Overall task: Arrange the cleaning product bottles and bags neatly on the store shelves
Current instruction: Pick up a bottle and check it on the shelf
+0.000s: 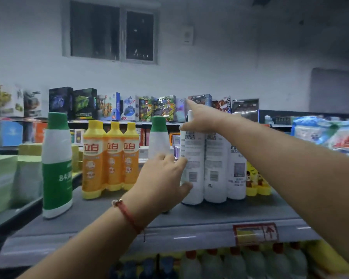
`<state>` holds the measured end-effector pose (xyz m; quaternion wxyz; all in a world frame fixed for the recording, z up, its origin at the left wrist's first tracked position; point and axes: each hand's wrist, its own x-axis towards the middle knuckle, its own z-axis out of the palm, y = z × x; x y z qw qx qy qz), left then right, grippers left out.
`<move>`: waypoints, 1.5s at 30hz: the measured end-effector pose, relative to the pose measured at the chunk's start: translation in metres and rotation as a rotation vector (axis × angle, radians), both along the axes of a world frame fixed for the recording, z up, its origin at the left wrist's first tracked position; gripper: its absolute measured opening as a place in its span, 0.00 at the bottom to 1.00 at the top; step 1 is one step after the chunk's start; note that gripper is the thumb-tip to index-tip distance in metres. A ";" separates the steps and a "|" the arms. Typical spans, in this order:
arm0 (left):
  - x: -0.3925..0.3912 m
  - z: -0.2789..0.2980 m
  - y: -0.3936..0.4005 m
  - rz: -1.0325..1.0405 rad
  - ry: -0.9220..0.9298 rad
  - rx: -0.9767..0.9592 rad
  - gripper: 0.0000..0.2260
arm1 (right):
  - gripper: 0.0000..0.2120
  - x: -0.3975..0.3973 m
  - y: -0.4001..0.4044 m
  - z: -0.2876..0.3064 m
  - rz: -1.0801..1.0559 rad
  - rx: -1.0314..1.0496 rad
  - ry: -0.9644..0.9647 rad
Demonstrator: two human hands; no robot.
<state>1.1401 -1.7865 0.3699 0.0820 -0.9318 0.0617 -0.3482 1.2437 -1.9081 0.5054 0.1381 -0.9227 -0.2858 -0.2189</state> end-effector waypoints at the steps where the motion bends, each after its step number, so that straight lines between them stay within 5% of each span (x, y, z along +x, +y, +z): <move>1: 0.001 -0.002 0.002 -0.013 -0.015 -0.007 0.30 | 0.41 0.006 0.003 -0.003 -0.027 -0.024 -0.014; 4: 0.003 -0.011 0.007 -0.050 -0.057 -0.052 0.30 | 0.33 0.009 0.004 -0.014 -0.071 -0.012 -0.149; 8: 0.004 -0.023 0.000 -0.139 -0.123 -0.169 0.30 | 0.36 -0.014 -0.011 -0.028 0.100 0.166 -0.190; 12: 0.012 -0.042 -0.018 -0.268 -0.149 -0.414 0.39 | 0.42 -0.046 -0.039 -0.047 0.223 0.383 -0.108; 16: 0.030 -0.064 -0.052 -0.425 -0.152 -0.660 0.50 | 0.32 -0.068 -0.067 -0.069 0.204 0.588 -0.181; 22: 0.047 -0.060 -0.088 -0.565 -0.437 -0.654 0.55 | 0.30 -0.101 -0.103 -0.077 0.238 0.749 -0.335; 26: 0.028 -0.045 -0.116 -0.723 -0.416 -0.621 0.54 | 0.31 -0.134 -0.142 -0.078 0.219 0.861 -0.363; 30: 0.008 -0.057 -0.147 -0.886 -0.178 -0.723 0.54 | 0.28 -0.154 -0.183 -0.100 0.139 0.986 -0.246; 35: -0.010 -0.096 -0.188 -1.280 0.341 -1.109 0.49 | 0.26 -0.169 -0.230 -0.178 0.050 1.227 0.079; 41: -0.028 -0.170 -0.236 -1.285 0.771 -1.404 0.37 | 0.31 -0.205 -0.259 -0.320 -0.122 1.425 0.718; 45: -0.043 -0.235 -0.262 -1.219 1.008 -1.520 0.31 | 0.45 -0.232 -0.273 -0.394 -0.186 1.532 0.936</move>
